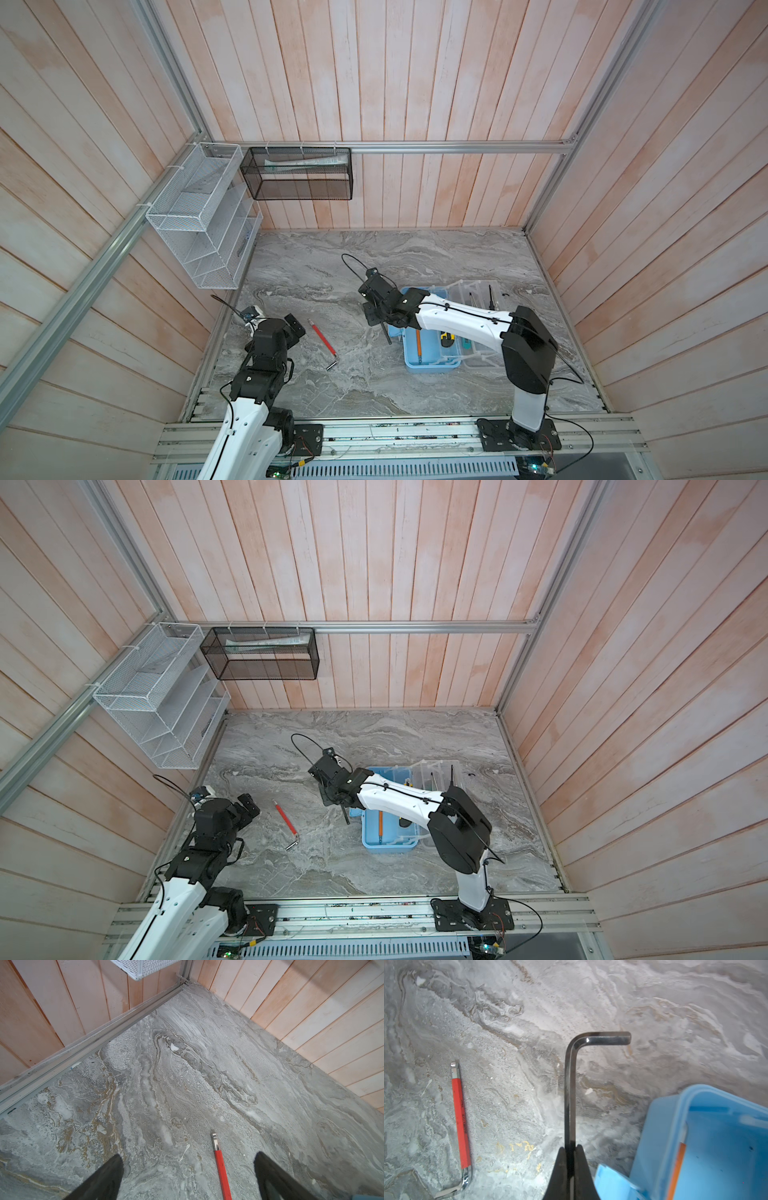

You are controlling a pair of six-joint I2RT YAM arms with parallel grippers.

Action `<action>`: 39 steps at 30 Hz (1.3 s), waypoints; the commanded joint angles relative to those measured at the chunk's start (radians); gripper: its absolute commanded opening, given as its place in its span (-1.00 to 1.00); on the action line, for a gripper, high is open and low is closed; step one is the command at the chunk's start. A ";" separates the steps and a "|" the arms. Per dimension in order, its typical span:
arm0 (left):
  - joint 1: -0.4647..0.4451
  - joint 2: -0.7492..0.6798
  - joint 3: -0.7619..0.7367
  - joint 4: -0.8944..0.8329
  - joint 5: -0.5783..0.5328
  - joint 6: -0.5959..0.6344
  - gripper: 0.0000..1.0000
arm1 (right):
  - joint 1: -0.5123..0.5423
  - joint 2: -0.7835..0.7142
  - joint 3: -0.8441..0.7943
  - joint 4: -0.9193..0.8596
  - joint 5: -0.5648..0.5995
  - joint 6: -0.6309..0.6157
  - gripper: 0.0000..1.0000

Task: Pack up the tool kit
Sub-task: 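Carry the black hex key over the blue box with the right gripper, then lower the black hex key into the blue box and open the right gripper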

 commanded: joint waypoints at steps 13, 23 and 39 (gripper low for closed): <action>0.007 -0.005 0.014 0.025 0.016 0.014 0.99 | -0.083 -0.282 -0.343 0.055 0.173 0.207 -1.00; 0.006 -0.016 0.012 0.022 0.016 0.014 0.99 | -0.109 -0.171 -0.359 0.160 0.091 0.210 -1.00; 0.006 -0.016 0.011 0.024 0.017 0.014 0.99 | -0.157 -0.046 -0.348 0.196 -0.003 0.184 -1.00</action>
